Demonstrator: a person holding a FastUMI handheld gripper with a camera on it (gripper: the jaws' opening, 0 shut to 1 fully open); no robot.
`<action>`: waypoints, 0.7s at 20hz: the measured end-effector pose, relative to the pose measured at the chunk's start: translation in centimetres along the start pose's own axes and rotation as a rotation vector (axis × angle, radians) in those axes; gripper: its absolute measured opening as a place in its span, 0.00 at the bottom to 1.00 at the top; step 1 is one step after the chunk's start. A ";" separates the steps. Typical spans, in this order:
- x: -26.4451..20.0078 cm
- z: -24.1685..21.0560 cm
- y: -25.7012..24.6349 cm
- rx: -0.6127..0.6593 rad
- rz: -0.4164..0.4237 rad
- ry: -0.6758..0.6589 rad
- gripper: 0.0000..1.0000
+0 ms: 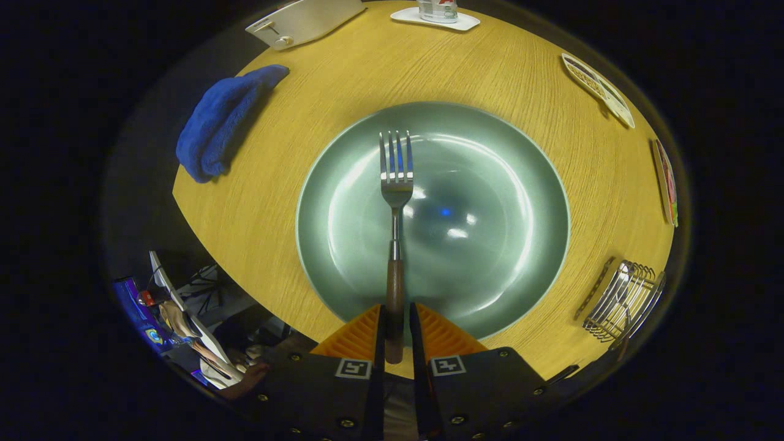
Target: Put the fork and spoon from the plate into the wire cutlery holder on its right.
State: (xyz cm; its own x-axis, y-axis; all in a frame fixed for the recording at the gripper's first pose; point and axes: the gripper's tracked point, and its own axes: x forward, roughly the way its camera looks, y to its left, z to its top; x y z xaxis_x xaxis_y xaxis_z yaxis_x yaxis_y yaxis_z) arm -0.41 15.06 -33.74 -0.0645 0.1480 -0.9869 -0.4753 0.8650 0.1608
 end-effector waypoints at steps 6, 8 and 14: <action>-0.4 -0.9 -1.2 -0.109 -0.041 0.012 0.08; -0.3 -0.6 -1.2 -0.124 -0.041 0.001 0.01; -3.0 -0.1 -1.8 -0.086 -0.002 -0.028 0.01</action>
State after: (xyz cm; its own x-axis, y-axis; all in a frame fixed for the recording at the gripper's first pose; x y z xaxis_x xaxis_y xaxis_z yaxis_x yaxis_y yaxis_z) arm 0.56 13.01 -31.11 -0.0396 0.1605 -0.9862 -0.5493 0.8210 0.1557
